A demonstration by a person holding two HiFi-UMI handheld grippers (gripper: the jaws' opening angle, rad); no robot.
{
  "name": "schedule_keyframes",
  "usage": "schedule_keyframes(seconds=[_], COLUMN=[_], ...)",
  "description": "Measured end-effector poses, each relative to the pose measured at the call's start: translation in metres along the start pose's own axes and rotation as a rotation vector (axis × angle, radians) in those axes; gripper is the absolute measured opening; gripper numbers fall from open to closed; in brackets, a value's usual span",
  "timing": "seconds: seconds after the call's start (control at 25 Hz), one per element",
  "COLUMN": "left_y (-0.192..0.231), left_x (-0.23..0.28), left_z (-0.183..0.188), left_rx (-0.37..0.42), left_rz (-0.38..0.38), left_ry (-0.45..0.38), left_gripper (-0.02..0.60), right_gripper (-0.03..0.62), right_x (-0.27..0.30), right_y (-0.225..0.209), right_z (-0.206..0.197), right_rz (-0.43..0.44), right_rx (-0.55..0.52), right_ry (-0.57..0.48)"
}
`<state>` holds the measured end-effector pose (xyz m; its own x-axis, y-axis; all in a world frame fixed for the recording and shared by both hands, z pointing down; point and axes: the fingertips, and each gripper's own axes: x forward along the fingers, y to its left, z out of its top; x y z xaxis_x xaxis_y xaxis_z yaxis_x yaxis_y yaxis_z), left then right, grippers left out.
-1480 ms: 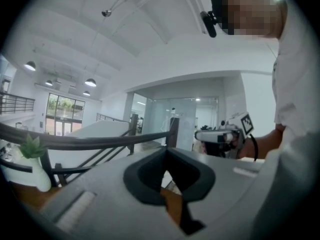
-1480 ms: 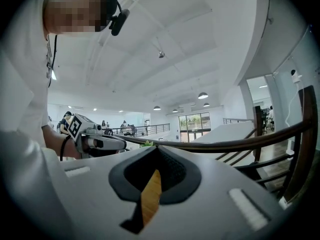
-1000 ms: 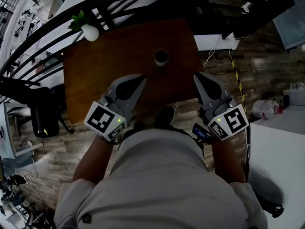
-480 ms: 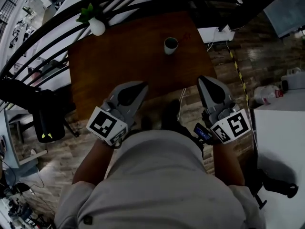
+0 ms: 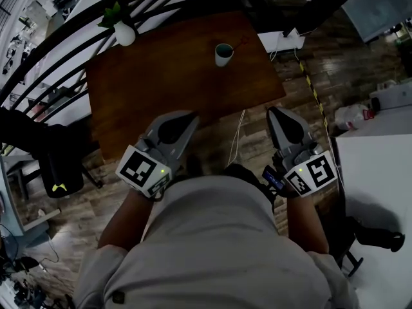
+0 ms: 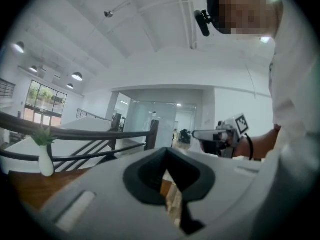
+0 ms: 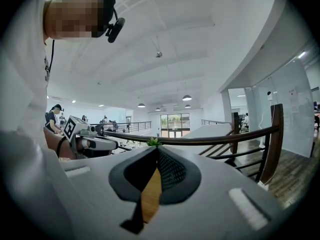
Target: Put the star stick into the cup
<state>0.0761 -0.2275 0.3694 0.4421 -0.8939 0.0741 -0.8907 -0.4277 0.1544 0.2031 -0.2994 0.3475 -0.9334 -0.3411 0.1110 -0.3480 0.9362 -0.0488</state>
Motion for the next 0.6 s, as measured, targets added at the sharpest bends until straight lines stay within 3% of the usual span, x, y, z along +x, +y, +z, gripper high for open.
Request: schedule_keyframes(seconds=[0.28,0.6], left_y=[-0.027,-0.104], left_x=[0.027,0.072], left_z=[-0.004,-0.026], left_rx=[0.0,-0.001], left_rz=[0.013,0.04], left_ry=[0.012,0.044], left_gripper=[0.003,0.003], right_gripper=[0.009,0.008], right_x=[-0.031,-0.104], right_y=[-0.018,-0.042], right_z=[-0.005,-0.02], right_rz=[0.023,0.087], right_rx=[0.01,0.031], right_ry=[0.008,0.005])
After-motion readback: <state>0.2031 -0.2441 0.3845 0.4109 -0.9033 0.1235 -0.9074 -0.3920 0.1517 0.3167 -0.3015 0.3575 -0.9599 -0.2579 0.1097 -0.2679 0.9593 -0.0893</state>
